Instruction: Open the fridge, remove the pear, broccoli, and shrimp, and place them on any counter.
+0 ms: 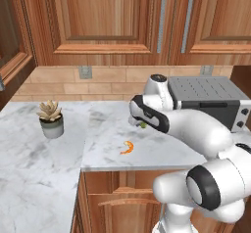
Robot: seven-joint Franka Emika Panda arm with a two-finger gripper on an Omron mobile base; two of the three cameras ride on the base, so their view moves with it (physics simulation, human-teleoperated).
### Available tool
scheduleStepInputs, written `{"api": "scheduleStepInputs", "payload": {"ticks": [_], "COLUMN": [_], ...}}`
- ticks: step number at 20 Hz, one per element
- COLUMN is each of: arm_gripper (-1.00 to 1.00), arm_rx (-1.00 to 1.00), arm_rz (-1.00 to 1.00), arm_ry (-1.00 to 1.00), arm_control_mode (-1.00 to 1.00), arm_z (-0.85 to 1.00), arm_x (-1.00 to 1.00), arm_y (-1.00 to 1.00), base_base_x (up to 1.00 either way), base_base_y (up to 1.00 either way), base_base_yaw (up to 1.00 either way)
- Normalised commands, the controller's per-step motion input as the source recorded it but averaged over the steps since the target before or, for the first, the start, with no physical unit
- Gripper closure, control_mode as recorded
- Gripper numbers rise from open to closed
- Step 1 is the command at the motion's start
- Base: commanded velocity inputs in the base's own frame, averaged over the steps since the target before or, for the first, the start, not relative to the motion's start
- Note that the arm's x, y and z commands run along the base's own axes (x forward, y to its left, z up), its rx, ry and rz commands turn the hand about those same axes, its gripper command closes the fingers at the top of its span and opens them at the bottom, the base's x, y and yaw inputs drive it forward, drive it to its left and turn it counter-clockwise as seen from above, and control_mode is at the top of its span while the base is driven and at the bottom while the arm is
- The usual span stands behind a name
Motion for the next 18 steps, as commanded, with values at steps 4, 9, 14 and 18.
{"api": "scheduleStepInputs", "payload": {"ticks": [4, 9, 14, 18], "arm_gripper": [1.00, 1.00, 1.00, 1.00], "arm_rx": [0.00, 0.00, 0.00, 0.00], "arm_rz": [0.00, 0.00, 0.00, 0.00], "arm_ry": [0.04, 0.02, 0.00, 0.00], "arm_control_mode": [-1.00, -1.00, -1.00, -1.00], "arm_z": [-0.71, -0.65, -0.57, -0.51], "arm_x": [0.55, 0.55, 0.42, 0.20], "arm_y": [0.00, 0.00, 0.00, 0.00], "base_base_x": [0.00, 0.00, 0.00, 0.00], "base_base_y": [0.00, 0.00, 0.00, 0.00], "base_base_yaw": [0.00, 0.00, 0.00, 0.00]}}
